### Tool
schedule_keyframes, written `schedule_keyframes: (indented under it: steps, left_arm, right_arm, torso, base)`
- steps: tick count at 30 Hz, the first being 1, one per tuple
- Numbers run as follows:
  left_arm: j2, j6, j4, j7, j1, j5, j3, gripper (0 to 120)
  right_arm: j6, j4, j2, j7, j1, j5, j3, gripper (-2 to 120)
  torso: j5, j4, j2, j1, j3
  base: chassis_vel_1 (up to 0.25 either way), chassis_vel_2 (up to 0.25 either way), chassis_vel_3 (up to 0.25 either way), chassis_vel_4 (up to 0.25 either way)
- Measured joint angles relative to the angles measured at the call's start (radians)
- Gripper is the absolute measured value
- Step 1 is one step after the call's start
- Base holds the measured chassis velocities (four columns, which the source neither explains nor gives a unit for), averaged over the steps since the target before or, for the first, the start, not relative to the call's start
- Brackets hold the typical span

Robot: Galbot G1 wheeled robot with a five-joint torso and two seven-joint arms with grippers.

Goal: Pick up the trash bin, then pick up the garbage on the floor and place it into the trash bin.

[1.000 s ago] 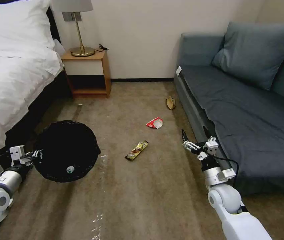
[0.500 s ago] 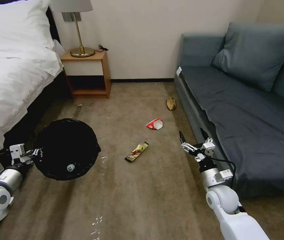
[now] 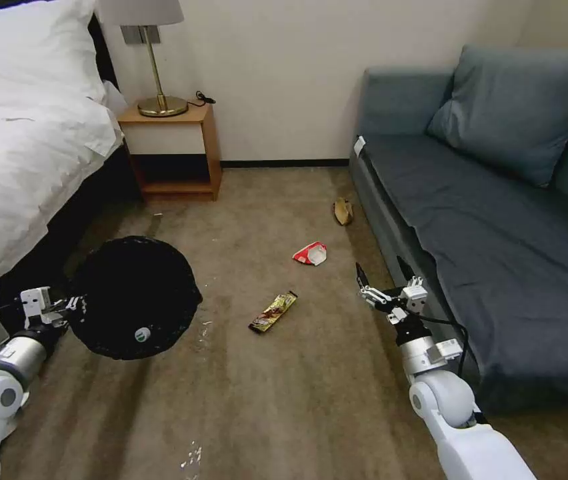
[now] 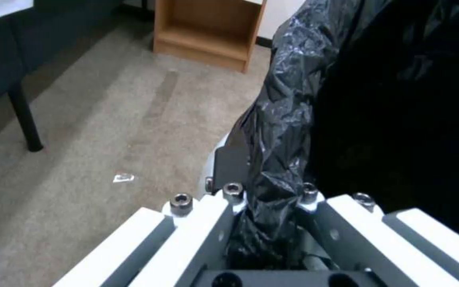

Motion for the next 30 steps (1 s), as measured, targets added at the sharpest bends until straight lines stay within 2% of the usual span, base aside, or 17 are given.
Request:
schedule_keyframes:
  steps: [30]
  left_arm:
    - [-0.006, -0.006, -0.013, -0.008, 0.007, 0.005, 0.001, 2]
  right_arm:
    - [0.012, -0.002, -0.003, -0.011, -0.003, 0.002, -0.010, 100]
  torso:
    - [0.0001, 0.0002, 0.000, 0.000, 0.000]
  base:
    - [-0.076, 0.080, 0.081, -0.077]
